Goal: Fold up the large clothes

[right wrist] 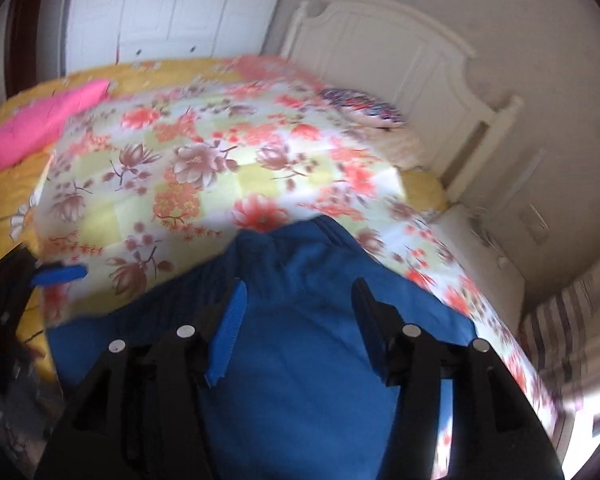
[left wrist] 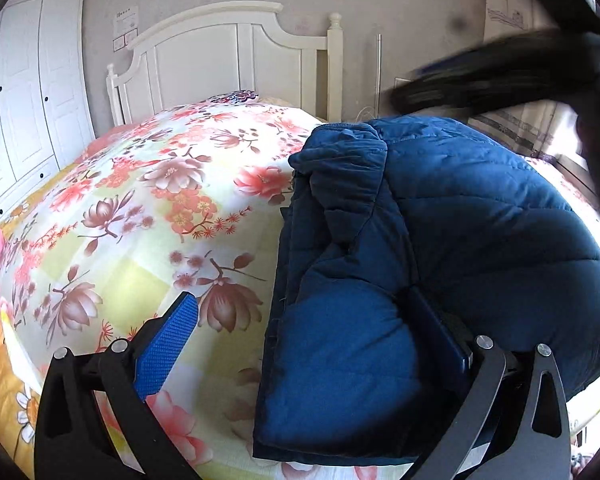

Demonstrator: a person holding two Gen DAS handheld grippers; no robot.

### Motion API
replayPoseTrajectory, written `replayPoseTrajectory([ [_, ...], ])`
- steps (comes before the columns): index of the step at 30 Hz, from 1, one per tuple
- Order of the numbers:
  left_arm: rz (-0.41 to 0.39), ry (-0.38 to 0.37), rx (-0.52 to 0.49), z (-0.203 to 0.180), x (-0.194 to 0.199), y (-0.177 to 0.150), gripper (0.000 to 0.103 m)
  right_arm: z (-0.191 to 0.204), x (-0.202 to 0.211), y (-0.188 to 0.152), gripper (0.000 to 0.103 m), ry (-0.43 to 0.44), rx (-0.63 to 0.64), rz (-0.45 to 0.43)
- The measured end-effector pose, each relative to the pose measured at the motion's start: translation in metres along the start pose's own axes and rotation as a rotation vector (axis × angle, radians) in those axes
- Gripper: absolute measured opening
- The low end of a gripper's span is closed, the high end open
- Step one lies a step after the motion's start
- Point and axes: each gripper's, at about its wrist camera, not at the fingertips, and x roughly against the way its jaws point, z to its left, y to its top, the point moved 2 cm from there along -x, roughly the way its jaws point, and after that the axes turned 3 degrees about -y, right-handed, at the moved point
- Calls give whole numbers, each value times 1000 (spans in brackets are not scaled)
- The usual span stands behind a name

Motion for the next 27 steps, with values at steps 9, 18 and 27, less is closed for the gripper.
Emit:
replayPoseTrajectory([
  [9,18,4,-16,-4,2,-1,99,2,48,-143,60,23,-177,-74],
  [18,22,71,-57,-12,4,0,99,27,80,-185,61,-37,-241,-157],
  [27,17,66,-40,-10,5,-2,99,65,107,-232,69,-125,-171,-55],
])
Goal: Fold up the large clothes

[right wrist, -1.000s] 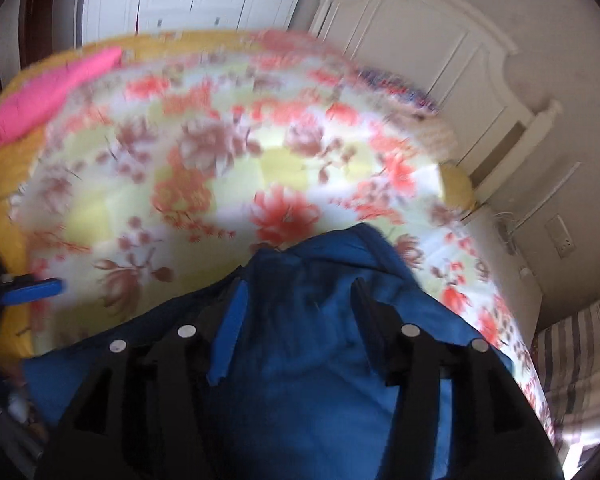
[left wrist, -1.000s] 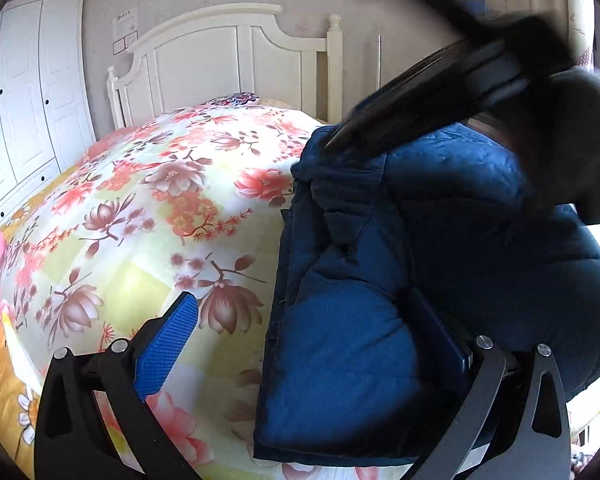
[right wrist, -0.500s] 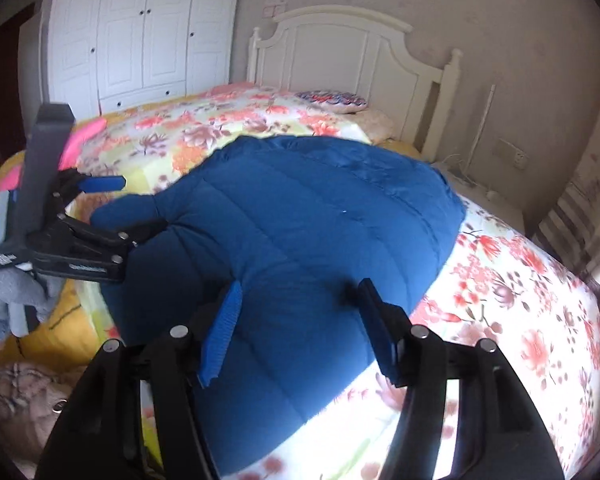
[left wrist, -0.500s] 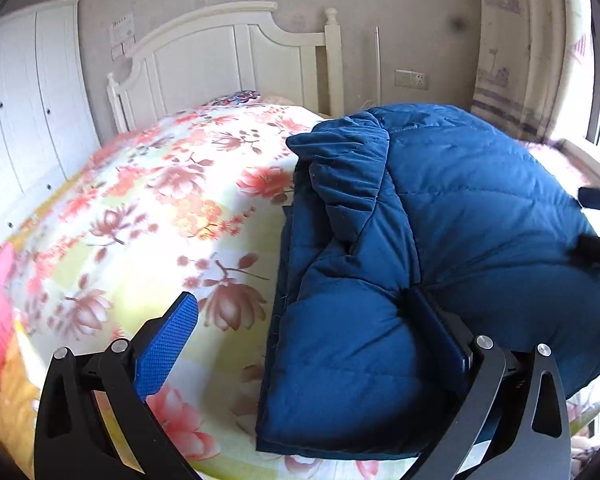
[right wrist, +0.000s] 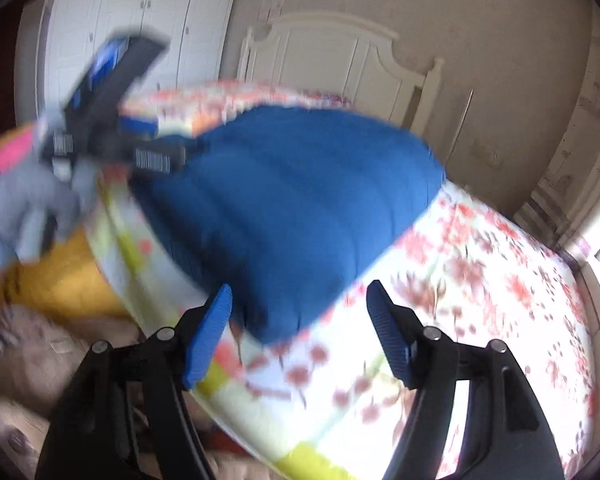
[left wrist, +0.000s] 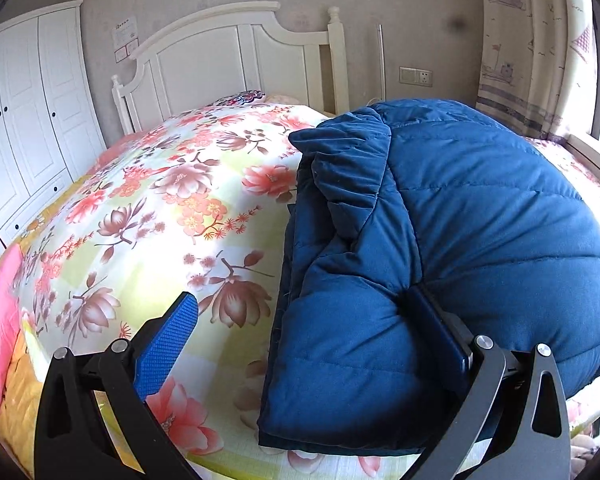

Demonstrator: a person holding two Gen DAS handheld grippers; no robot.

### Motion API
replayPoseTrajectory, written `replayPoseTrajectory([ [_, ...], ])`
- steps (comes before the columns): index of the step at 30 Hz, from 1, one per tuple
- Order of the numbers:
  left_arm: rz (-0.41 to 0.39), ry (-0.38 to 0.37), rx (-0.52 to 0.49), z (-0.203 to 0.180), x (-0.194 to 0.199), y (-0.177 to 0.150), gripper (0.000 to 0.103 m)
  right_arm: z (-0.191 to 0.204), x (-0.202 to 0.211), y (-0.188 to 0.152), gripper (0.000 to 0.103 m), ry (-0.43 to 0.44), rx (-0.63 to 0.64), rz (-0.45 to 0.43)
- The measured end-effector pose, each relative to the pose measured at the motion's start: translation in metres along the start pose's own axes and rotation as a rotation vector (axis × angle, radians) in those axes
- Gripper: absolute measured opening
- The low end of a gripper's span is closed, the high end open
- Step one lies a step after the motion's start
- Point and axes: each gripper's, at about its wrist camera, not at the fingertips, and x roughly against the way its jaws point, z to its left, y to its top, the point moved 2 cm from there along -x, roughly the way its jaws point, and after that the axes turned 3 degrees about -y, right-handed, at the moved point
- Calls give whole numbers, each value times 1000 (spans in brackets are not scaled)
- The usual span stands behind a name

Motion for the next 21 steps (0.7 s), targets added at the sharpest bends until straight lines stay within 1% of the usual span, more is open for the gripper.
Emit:
replayPoseTrajectory([
  [1,-1,-6,6,1,0,-1,99,2,-6,-6,69,-24,16,17],
  [2,-1,-10,12,1,0,-1,99,0,-12,-12,68,-13,0,39],
  [4,-3,-13,12,1,0,-1,99,-7,-16,-13,68,42,-78,45],
  [6,-2,-12,7,1,0,-1,99,-6,-11,-7,68,83,-97,14],
  [7,-1,-11,6,1,0,0,99,-5,-8,-3,68,79,-90,-3],
  [9,-1,-13,8,1,-1,0,99,-6,-14,2,68,33,-73,2],
  [10,-1,-14,10,1,-1,0,99,-7,-18,2,63,33,-74,8],
  [11,-1,-14,12,1,-1,-1,99,-7,-20,2,51,67,-84,4],
  [12,-1,-15,13,1,-1,-1,99,-7,-22,2,49,67,-96,-3],
  [14,0,-17,14,1,-1,-1,99,-3,-18,2,42,49,-75,-16],
  [18,6,-32,31,3,-2,-1,99,-7,-10,3,37,54,-62,-48],
  [19,7,-36,34,4,-2,-1,99,-8,-8,3,35,48,-51,-55],
  [21,8,-43,40,5,-2,-2,99,-5,-8,6,34,19,-11,-60],
])
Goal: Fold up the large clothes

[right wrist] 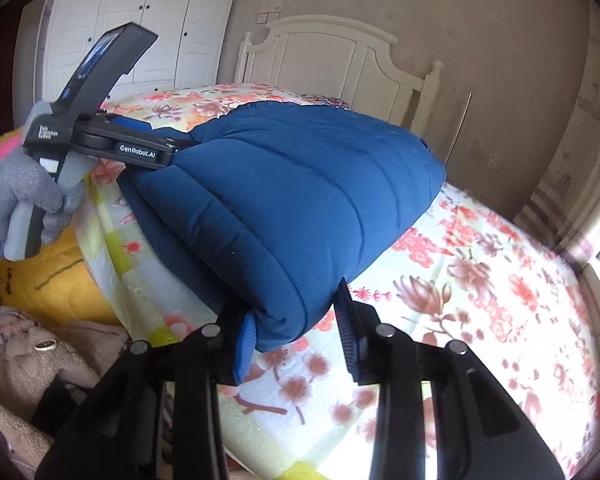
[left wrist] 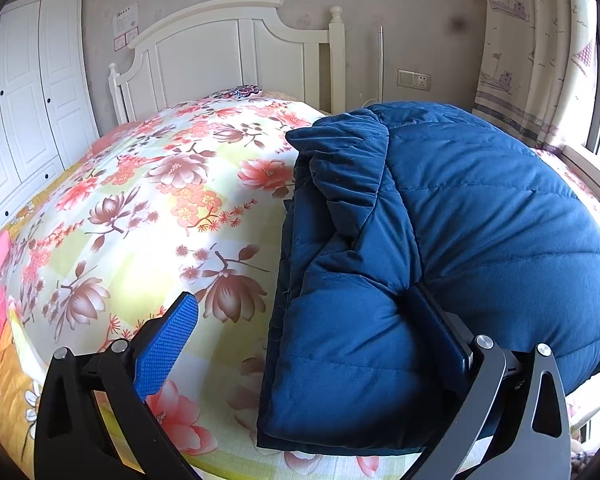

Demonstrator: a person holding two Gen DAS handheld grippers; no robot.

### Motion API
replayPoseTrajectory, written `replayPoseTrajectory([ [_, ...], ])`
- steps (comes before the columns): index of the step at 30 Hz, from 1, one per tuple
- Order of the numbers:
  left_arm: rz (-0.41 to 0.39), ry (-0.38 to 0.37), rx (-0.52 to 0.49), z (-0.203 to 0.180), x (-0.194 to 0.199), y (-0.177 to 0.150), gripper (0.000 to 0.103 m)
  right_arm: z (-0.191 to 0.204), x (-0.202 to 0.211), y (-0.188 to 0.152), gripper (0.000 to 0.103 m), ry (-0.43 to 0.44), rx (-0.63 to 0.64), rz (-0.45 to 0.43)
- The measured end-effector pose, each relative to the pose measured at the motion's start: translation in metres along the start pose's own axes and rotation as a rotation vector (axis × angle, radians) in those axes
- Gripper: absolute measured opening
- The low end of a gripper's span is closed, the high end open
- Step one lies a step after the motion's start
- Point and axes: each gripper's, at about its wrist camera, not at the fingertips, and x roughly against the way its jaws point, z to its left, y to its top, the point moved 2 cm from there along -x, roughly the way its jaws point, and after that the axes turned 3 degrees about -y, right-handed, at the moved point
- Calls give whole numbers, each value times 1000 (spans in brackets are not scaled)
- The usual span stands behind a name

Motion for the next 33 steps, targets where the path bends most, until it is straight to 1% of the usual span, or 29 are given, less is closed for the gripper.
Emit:
replayPoseTrajectory([
  [2,-1,-2,-3,0,0,0,99,4,-1,0,35,-17,22,4],
  [4,-4,-2,-8,0,1,-1,99,2,-2,-2,35,-1,3,23],
  [5,-4,-5,-6,1,1,-1,99,1,-2,-1,37,11,-4,36],
  [6,3,-20,2,3,2,0,99,-1,-2,0,41,29,-4,58],
  [7,15,-43,13,6,2,1,99,-2,0,1,47,57,3,82],
  [8,36,-74,32,12,4,4,99,-5,8,2,58,94,15,85],
  [9,57,-103,62,19,7,8,99,-10,19,4,64,115,14,61],
  [10,61,-111,83,23,11,13,99,-20,35,9,71,128,-9,18],
  [11,39,-92,98,29,21,22,99,-32,45,16,72,130,-42,-16],
  [12,-9,-65,100,31,33,34,99,-43,52,23,72,125,-73,-48],
  [13,-48,-67,96,29,41,46,99,-54,56,29,75,118,-102,-77],
  [14,-81,-86,83,24,48,61,99,-70,56,43,76,106,-146,-116],
  [15,-106,-107,58,15,51,78,99,-79,52,52,76,99,-166,-130],
  [17,-141,-137,-38,-16,45,121,99,-100,29,77,76,79,-204,-135],
  [18,-124,-140,-85,-31,31,141,99,-112,9,92,76,75,-230,-119],
  [19,-96,-129,-111,-41,16,154,99,-122,-7,103,76,69,-248,-102],
  [20,-55,-110,-129,-48,-4,166,99,-134,-30,116,75,43,-264,-80],
  [21,4,-77,-140,-54,-31,175,99,-148,-55,127,73,25,-293,-49],
  [22,43,-54,-139,-54,-47,177,99,-157,-69,132,65,21,-320,-30],
  [23,88,-33,-136,-53,-67,175,99,-172,-95,139,56,23,-377,3],
  [25,138,20,-152,-50,-94,160,99,-187,-130,146,49,59,-458,37],
  [26,158,57,-160,-46,-107,146,99,-191,-152,149,47,74,-488,60],
  [28,131,20,-73,-30,-112,130,99,-188,-191,150,47,104,-491,127],
  [29,123,16,-24,-21,-113,126,99,-180,-209,149,50,116,-470,163],
  [30,117,17,2,-15,-114,125,99,-166,-227,147,52,117,-419,201],
  [31,108,11,27,-8,-114,123,99,-150,-240,149,53,87,-343,235],
  [33,128,0,45,-2,-121,120,99,-143,-246,153,54,50,-299,270],
])
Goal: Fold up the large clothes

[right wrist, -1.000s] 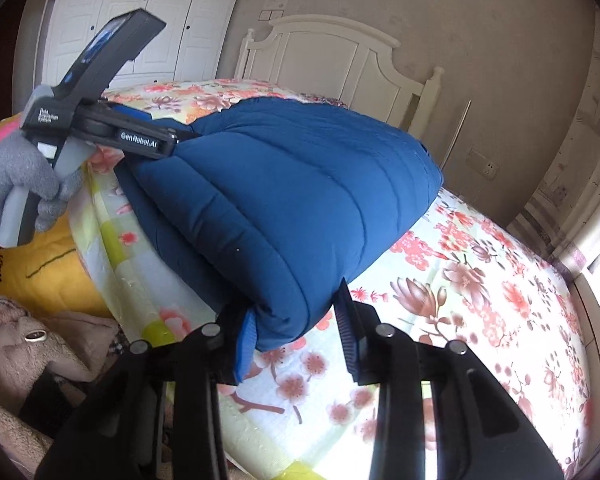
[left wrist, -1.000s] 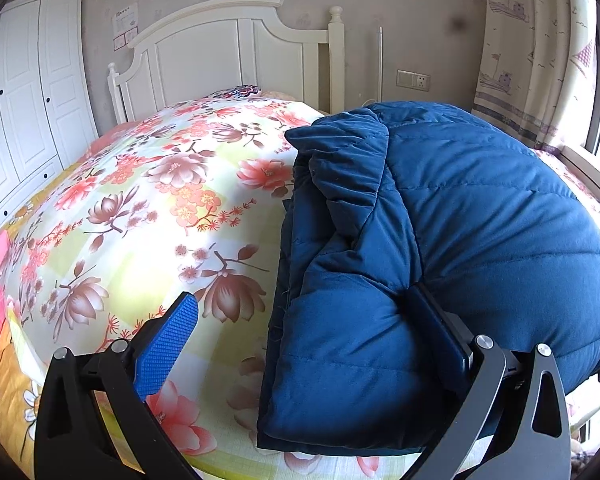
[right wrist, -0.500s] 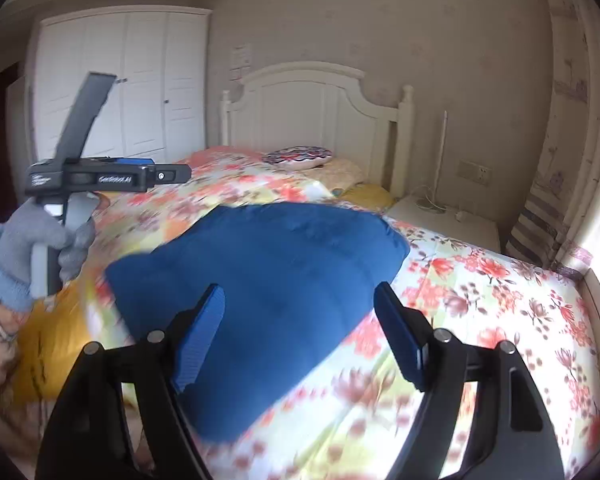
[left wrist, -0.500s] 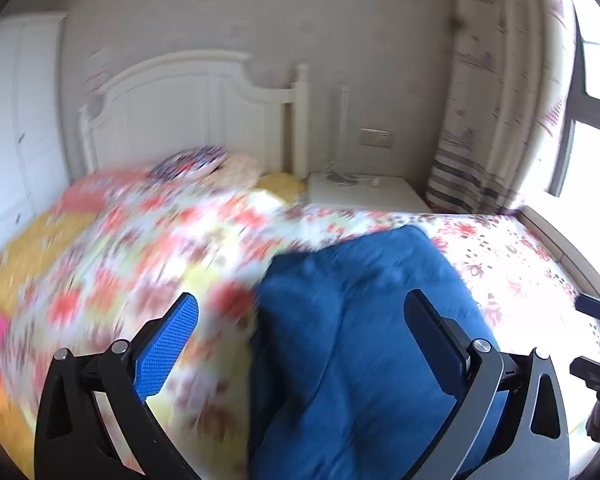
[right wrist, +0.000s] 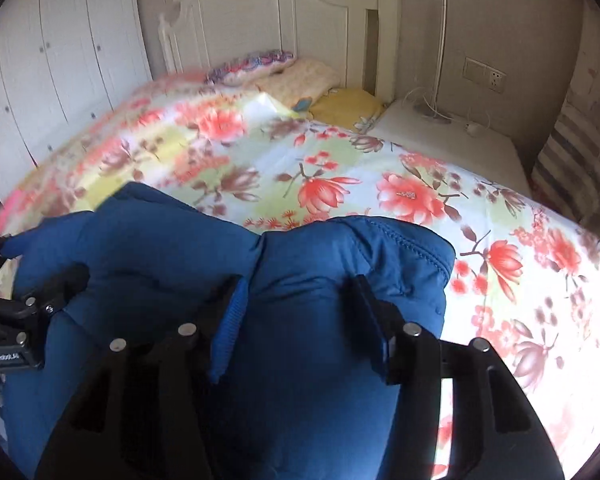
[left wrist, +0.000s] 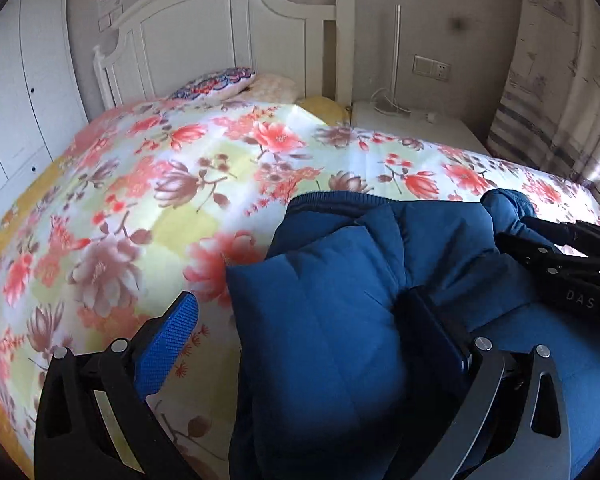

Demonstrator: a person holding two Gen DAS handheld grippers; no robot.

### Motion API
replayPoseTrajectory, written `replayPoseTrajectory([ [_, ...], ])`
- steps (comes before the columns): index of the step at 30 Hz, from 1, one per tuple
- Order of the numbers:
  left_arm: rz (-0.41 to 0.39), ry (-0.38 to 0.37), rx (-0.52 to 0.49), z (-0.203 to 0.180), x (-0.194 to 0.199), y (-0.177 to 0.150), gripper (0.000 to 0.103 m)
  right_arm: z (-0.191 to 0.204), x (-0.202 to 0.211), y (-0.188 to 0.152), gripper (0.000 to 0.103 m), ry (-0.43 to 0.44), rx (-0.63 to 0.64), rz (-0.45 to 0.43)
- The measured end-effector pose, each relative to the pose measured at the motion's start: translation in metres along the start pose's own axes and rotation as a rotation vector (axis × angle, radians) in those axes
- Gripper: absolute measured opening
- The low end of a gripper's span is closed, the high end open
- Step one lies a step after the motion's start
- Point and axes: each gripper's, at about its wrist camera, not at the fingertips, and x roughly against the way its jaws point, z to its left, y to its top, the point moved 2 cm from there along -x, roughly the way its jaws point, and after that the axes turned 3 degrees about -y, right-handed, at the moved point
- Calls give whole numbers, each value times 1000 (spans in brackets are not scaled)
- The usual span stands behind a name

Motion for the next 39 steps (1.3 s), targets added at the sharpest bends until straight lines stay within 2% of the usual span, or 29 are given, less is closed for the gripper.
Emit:
replayPoseTrajectory([
  [4,23,-23,19,2,-9,-1,99,7,-1,0,54,-63,49,15],
  [8,24,-9,18,-1,-8,-2,99,10,2,-5,54,-108,62,-3],
  [10,19,3,7,-3,-6,-3,99,13,16,-6,55,-140,87,18],
  [12,26,-7,13,-2,-7,-2,99,17,46,-5,55,-117,79,-24],
  [13,31,-20,21,0,-8,-2,99,25,76,-10,56,-69,75,-94],
  [15,43,-59,50,6,-11,-2,99,40,114,-28,69,-30,100,-161],
  [16,48,-83,69,9,-13,-3,99,50,126,-42,79,-16,137,-159],
  [18,53,-101,85,12,-14,-4,99,71,117,-72,80,18,225,-58],
  [19,49,-95,82,11,-14,-4,99,79,106,-88,82,-7,246,-73],
  [20,47,-85,77,10,-14,-5,99,79,103,-94,84,-12,228,-126],
  [23,52,-81,71,8,-14,-4,99,68,98,-93,87,44,181,-131],
  [24,66,-93,75,9,-15,-4,99,67,100,-92,87,40,190,-122],
  [27,114,-151,84,16,-10,-2,99,69,121,-91,87,9,221,-76],
  [28,124,-181,98,20,-6,-3,99,64,137,-94,87,21,219,-92],
  [30,135,-252,136,30,8,-9,99,47,158,-103,93,64,150,-126],
  [31,133,-285,146,36,19,-14,99,31,165,-109,100,111,82,-129],
  [33,133,-331,135,44,32,-26,99,-2,168,-125,101,230,-81,-95],
  [35,168,-409,160,51,34,-41,99,-25,156,-143,101,350,-207,-38],
  [39,234,-547,219,64,27,-69,99,-36,127,-166,101,469,-318,53],
])
